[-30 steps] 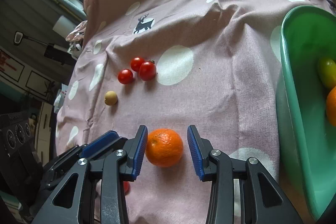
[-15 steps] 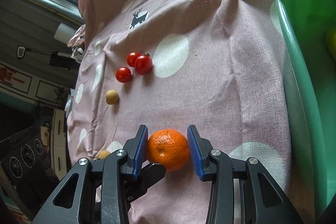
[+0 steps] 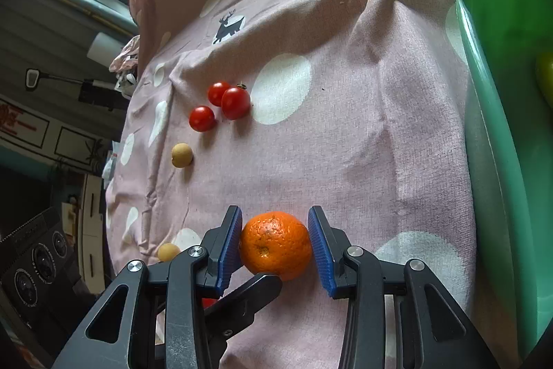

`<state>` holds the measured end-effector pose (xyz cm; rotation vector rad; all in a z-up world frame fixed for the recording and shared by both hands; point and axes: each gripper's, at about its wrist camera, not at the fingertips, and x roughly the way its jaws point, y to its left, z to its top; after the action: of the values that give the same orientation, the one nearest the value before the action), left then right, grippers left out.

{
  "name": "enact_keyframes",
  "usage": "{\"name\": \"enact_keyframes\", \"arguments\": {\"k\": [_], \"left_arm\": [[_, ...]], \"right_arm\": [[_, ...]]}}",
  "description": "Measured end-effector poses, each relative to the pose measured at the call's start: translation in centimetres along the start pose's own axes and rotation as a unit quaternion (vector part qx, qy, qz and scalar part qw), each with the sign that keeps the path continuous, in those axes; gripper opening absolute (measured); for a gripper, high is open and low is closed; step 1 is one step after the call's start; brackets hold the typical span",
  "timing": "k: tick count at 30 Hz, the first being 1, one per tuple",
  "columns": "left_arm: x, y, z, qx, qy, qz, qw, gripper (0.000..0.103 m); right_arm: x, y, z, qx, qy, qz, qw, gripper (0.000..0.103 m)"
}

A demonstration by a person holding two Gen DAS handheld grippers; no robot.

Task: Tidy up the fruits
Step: 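Carry the mandarin orange with the right gripper toward the green bowl, then lower the orange into the green bowl with the right gripper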

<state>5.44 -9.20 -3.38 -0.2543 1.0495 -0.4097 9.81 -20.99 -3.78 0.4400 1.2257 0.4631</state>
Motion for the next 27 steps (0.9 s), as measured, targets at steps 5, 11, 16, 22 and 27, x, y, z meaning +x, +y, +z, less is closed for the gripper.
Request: {"name": "enact_keyframes", "arguments": {"k": [5,11,16,22,27], "left_arm": [[0.4,0.1,-0.1,-0.002,0.004,0.003,1.0,0.037],[1.0,0.2,-0.1,-0.006,0.009,0.008,0.9999,0.042],[1.2,0.2,-0.1,-0.009,0.009,0.013,0.9998,0.042],[0.7,-0.2,-0.1,-0.006,0.003,0.021,0.9998,0.043],[-1.5,-1.2,0.4,0.007,-0.031,0.022,0.9992,0.043]], "right_arm": [[0.3,-0.1,0.0,0.003,0.006,0.001,1.0,0.042],[0.6,0.0,0.0,0.001,0.01,0.006,1.0,0.042],[0.6,0.4,-0.2,-0.01,0.008,-0.001,1.0,0.043],[0.2,0.8,-0.5,-0.007,0.002,-0.001,1.0,0.044],[-2.2,2.6,-0.7,-0.038,-0.036,-0.001,0.999,0.044]]}}
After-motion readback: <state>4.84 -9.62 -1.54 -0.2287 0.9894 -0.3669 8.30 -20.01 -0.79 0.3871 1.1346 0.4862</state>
